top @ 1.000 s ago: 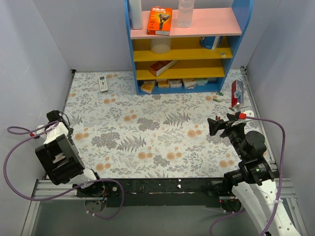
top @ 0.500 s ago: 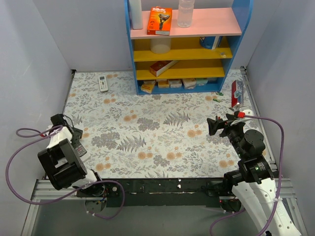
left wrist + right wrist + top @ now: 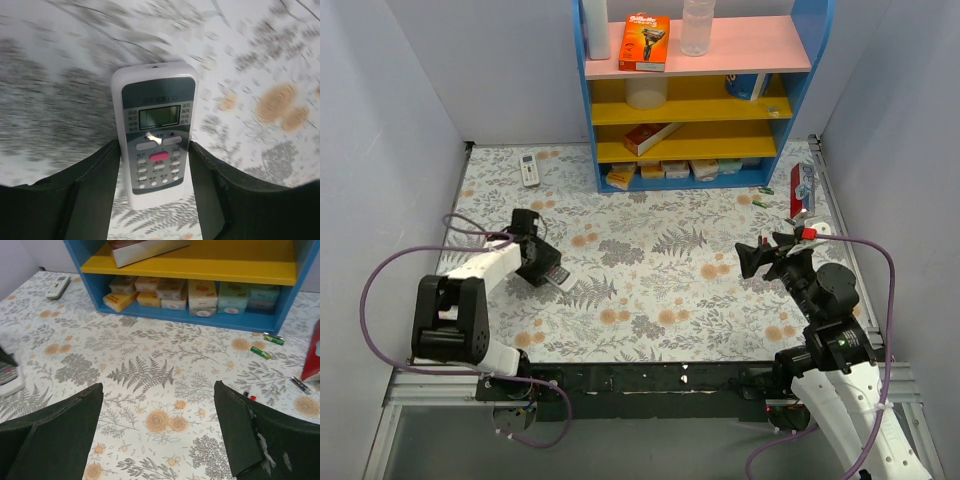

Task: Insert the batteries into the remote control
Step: Move the remote control to the center of the board.

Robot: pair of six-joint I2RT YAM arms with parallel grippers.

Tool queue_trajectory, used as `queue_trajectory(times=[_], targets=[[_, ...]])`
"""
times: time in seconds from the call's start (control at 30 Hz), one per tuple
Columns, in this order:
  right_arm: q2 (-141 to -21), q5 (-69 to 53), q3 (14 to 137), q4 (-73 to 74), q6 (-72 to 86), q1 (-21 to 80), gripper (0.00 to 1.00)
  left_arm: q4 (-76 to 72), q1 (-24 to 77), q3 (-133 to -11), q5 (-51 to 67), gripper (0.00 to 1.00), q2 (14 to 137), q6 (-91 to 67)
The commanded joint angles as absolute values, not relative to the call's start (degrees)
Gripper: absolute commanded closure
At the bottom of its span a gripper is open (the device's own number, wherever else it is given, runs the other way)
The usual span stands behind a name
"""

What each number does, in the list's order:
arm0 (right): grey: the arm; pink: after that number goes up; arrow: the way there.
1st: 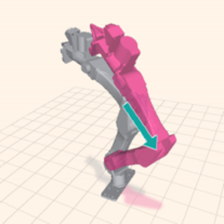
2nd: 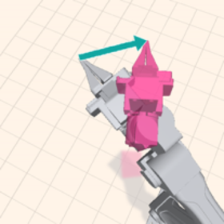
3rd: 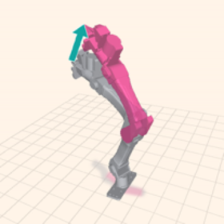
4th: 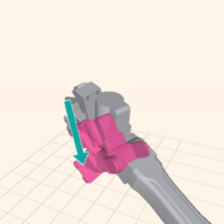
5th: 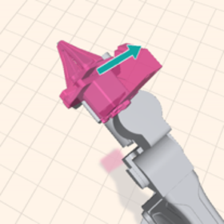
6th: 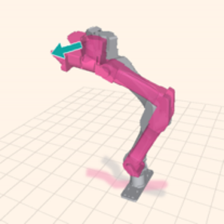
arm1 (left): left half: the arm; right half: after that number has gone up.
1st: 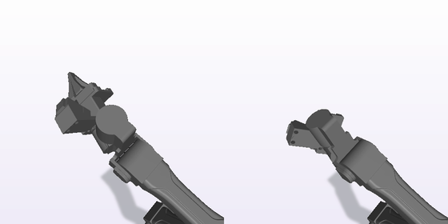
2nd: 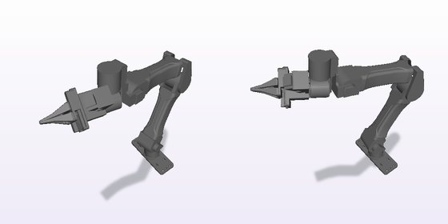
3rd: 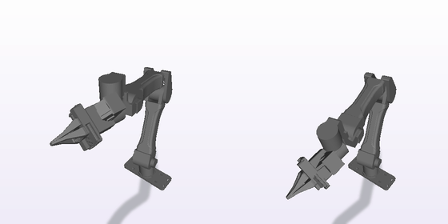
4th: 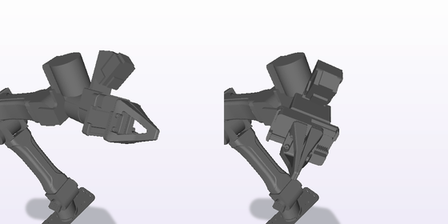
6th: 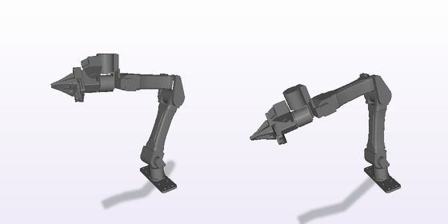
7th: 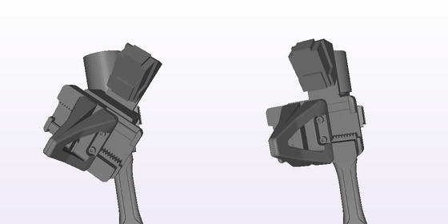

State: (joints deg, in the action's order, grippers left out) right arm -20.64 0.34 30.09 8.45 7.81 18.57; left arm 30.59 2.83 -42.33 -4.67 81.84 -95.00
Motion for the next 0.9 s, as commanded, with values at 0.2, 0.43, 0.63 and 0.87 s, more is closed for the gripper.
queue_trajectory(times=[0.2,0.43,0.63,0.87], targets=[[-29.7,-18.79,32.25,10.1,9.93,18.9,0.02,26.2,21.17,-54.39,-0.09,0.76,98.61,-103.1],[-42.26,-34.08,36.12,11.52,9.93,18.9,0.02,14.17,27.68,-53.36,5.88,0.95,95.19,-100.46],[-52.1,-38.15,36.38,3.34,15.9,19.16,0.02,10.81,28.21,-51.24,6.5,0.82,92.46,-99.76],[-55.9,-33.49,38.41,4.83,17.49,19.51,0.02,18.0,34.71,-57.03,-4.03,0.02,94.21,-96.59]])
